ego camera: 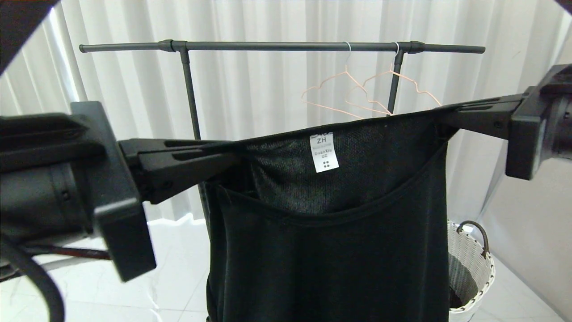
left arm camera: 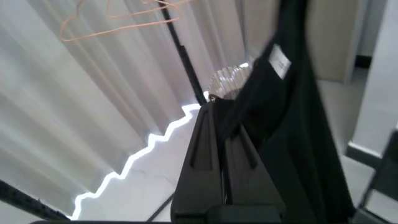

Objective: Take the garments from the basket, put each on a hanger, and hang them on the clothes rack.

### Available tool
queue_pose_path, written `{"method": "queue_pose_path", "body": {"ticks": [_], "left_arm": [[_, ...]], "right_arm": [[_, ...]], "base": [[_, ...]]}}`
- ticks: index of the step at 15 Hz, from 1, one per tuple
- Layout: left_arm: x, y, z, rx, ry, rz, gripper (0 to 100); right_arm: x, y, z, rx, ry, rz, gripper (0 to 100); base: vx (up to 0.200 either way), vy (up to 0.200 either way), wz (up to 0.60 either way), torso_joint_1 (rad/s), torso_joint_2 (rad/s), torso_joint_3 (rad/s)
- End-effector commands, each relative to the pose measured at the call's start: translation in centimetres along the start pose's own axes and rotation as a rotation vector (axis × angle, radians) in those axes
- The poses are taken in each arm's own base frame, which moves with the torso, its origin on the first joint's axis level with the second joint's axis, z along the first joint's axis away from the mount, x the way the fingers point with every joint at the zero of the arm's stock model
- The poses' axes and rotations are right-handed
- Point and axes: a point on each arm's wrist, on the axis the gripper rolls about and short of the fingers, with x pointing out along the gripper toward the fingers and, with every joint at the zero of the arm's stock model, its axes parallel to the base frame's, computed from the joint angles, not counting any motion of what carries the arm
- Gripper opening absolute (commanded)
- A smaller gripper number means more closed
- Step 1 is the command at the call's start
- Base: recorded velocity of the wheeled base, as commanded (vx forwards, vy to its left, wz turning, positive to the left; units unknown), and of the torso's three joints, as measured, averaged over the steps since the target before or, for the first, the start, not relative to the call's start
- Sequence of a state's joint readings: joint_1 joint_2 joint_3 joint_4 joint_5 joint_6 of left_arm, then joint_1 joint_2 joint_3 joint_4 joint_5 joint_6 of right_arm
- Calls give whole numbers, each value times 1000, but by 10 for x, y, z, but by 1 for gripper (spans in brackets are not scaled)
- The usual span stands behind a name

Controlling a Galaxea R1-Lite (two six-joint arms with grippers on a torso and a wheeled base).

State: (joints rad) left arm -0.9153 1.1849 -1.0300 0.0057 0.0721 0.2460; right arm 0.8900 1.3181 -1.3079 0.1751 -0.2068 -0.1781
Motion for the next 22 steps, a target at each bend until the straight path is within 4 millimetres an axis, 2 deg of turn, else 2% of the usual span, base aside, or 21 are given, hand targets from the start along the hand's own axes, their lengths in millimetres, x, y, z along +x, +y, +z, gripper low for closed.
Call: {"method": "queue_pose_path", "body": {"ticks": [1, 5, 8, 10, 14, 15, 18, 22], "left_arm": [[-26, -11, -7, 52, -41, -63, 0], [-42, -14, -19, 143, -50, -77, 0], [-42, -14, -19, 143, -51, -75, 0], [-39, -11, -18, 140, -43, -54, 0], [-1, 12, 2, 119, 2, 67, 0], [17, 19, 14, 115, -2, 91, 0], [36, 29, 19, 111, 15, 125, 0], [34, 30, 19, 110, 11, 132, 0]], "right_arm": [[35, 6, 3, -3, 10, 14, 0], [48, 8, 7, -2, -1, 24, 0], [47, 8, 7, -2, -1, 27, 0], [40, 7, 7, -2, -4, 27, 0], [-7, 2, 5, -24, 63, 60, 0], [-25, 4, 2, -56, 100, 98, 0], [-31, 19, 1, -99, 101, 181, 0], [-30, 19, 2, -100, 103, 142, 0]], "base": [[0, 0, 0, 0, 0, 0], [0, 0, 0, 0, 0, 0], [0, 0, 0, 0, 0, 0], [0, 0, 0, 0, 0, 0], [0, 0, 0, 0, 0, 0], [0, 0, 0, 0, 0, 0], [0, 0, 0, 0, 0, 0], [0, 0, 0, 0, 0, 0]]}}
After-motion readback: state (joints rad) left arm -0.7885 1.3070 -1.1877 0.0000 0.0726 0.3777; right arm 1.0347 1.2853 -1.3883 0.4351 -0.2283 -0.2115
